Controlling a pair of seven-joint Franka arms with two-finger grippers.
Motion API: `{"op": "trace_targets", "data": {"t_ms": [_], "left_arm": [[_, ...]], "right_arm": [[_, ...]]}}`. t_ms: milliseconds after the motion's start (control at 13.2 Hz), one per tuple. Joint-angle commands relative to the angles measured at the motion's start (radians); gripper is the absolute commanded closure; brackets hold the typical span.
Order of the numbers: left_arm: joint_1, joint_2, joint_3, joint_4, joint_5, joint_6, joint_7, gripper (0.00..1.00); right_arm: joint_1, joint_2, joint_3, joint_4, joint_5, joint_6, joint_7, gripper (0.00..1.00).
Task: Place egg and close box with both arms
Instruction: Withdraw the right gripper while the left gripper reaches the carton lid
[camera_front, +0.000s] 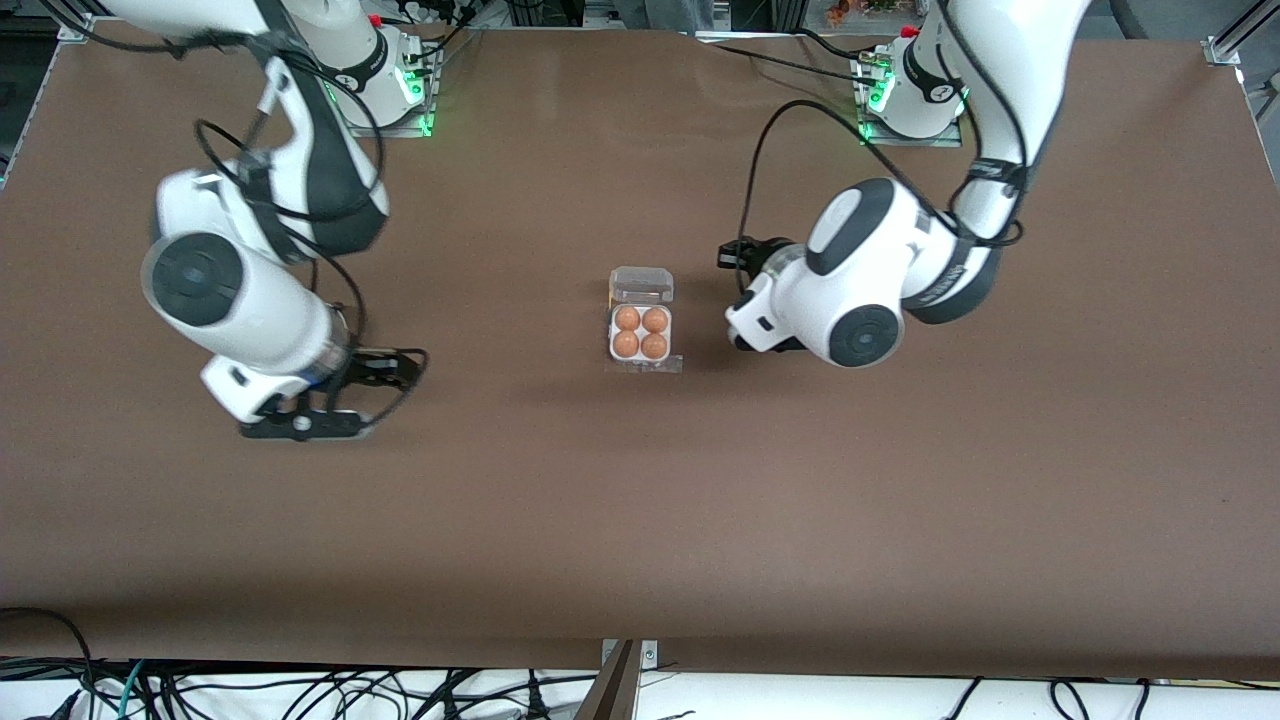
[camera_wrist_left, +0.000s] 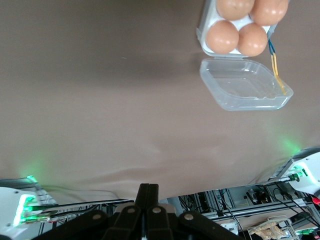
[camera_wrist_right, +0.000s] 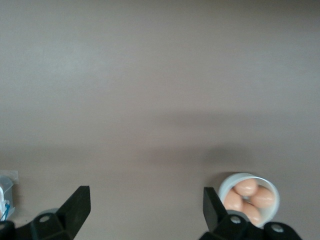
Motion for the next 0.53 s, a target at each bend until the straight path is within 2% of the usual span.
{"op": "trace_targets", "data": {"t_ms": [0,152,304,456], "left_arm": [[-0.082,0.046,0.009,0.029,-0.027,0.033,-0.069,0.96],[-0.122,0.069,0.009,0.029,-0.032,0.093,-0.11,0.96],[-0.155,0.092,0.009,0.029,-0.058,0.157,-0.173,0.96],[-0.181,0.103,0.009,0.029,-0.058,0.179,-0.199,0.96]], "right_arm": [[-0.102,-0.283,0.019,-0.246,0.027,0.084,-0.032,0.0],[-0.135,-0.364,0.013,-0.265,0.031,0.042,-0.036,0.0],[-0.141,-0.433,0.01,-0.248,0.031,-0.056,-0.037,0.0],[-0.173,-0.454,0.006,-0.228,0.077,-0.095,-0.074,0.0]]}}
